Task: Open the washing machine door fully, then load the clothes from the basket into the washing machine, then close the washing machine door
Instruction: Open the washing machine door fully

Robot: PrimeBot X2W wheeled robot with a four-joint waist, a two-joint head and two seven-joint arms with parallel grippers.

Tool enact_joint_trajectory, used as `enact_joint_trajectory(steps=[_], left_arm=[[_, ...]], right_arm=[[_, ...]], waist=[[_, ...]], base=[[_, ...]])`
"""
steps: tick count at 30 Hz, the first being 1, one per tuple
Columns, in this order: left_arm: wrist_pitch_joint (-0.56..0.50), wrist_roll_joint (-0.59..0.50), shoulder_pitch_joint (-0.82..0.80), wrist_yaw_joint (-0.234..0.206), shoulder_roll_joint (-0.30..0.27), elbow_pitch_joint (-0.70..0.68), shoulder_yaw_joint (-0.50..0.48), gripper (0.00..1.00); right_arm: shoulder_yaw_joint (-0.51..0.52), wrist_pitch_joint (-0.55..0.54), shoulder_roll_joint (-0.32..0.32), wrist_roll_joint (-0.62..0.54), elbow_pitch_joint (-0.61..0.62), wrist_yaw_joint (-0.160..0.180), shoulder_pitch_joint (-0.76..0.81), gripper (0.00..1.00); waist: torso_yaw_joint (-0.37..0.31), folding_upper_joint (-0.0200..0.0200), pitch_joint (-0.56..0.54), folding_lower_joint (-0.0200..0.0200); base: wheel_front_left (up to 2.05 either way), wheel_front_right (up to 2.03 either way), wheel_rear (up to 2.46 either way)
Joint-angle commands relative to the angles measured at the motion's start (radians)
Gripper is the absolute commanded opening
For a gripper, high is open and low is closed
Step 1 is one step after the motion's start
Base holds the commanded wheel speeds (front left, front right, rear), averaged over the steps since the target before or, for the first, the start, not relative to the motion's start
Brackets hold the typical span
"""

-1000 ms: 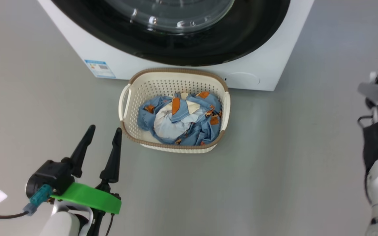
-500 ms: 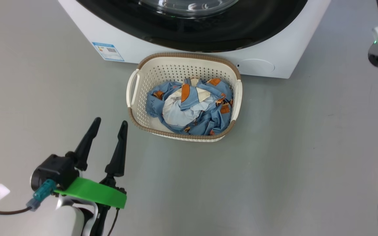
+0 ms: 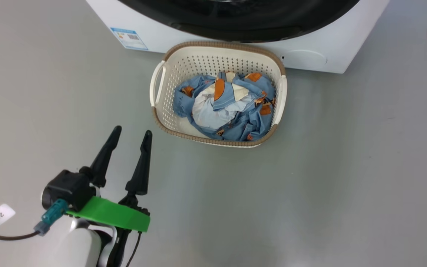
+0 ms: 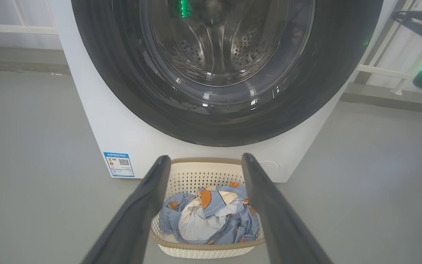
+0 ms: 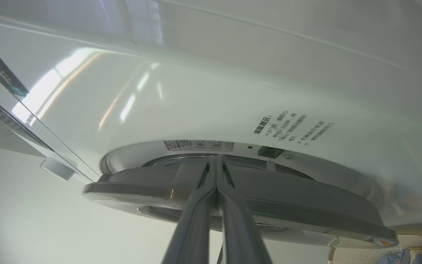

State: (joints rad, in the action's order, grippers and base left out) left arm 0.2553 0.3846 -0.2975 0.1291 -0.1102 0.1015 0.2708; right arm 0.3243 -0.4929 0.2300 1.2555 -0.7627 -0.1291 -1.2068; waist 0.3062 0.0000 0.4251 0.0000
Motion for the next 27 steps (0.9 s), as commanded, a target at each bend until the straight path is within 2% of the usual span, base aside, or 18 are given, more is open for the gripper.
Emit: enact_joint_trajectory(steps=[1, 21, 27], left_arm=[[0.006, 0.004, -0.034, 0.002, -0.022, -0.026, -0.03, 1.0], [0.006, 0.021, -0.082, 0.002, 0.016, -0.054, 0.004, 1.0], [0.006, 0.028, -0.077, 0.002, 0.021, -0.053, 0.006, 1.0]], right_arm=[[-0.019, -0.013, -0.014, -0.012, 0.02, -0.002, -0.042, 0.0], [0.018, -0.029, -0.031, -0.14, -0.041, -0.002, -0.178, 0.0], [0.03, -0.068, -0.045, -0.162, -0.057, -0.002, -0.185, 0.0]], waist=[[0.008, 0.0, 0.013, 0.0], [0.06, 0.0, 0.089, 0.0], [0.074, 0.0, 0.096, 0.0]], base=[[0.0, 0.0, 0.0], [0.0, 0.0, 0.0], [0.0, 0.0, 0.0]])
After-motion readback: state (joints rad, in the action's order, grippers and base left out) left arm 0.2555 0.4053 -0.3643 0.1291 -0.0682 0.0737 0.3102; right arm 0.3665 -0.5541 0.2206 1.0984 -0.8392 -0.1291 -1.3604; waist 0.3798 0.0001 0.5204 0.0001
